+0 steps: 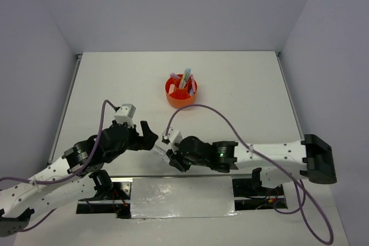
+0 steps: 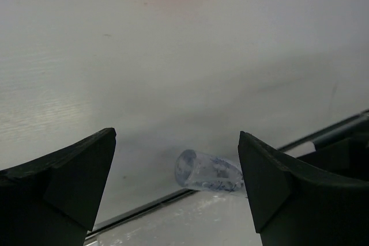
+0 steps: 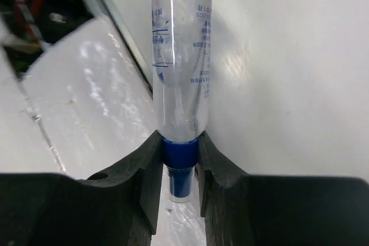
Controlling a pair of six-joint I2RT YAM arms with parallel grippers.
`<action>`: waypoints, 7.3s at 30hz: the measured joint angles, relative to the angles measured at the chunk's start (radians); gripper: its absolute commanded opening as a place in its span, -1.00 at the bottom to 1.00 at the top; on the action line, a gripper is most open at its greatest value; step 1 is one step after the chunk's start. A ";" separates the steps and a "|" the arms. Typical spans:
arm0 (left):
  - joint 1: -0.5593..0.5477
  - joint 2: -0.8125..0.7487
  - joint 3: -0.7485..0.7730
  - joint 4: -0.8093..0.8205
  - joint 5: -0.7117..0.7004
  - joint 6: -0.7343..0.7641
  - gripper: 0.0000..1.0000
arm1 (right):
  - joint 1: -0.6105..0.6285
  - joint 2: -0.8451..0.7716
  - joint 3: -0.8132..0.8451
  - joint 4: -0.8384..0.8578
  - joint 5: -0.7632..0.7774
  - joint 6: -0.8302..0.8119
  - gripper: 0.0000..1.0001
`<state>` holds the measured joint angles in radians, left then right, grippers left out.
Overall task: Sort the stationery into containers
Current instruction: Pick up the stationery from the corner of the board, then place the stationery in the storage box.
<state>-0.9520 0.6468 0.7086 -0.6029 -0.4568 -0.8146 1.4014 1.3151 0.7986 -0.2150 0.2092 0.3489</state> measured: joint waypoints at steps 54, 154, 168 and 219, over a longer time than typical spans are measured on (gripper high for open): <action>0.002 -0.138 -0.134 0.573 0.566 0.172 -1.00 | -0.285 -0.602 -0.072 0.068 -0.190 -0.262 0.98; 0.021 0.169 0.232 -0.145 -0.274 -0.153 0.99 | -0.529 -0.153 0.242 0.167 0.228 0.027 -1.00; 0.338 0.267 0.216 -0.214 -0.079 0.079 0.99 | -0.582 0.136 0.413 0.043 0.272 -0.060 -1.00; 0.387 0.046 0.195 -0.188 -0.159 0.157 0.99 | -0.682 0.164 0.227 0.312 0.100 -0.173 -1.00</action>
<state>-0.5648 0.6926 0.9039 -0.7910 -0.6155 -0.6579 0.7193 1.4792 1.0252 0.0967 0.3092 0.1761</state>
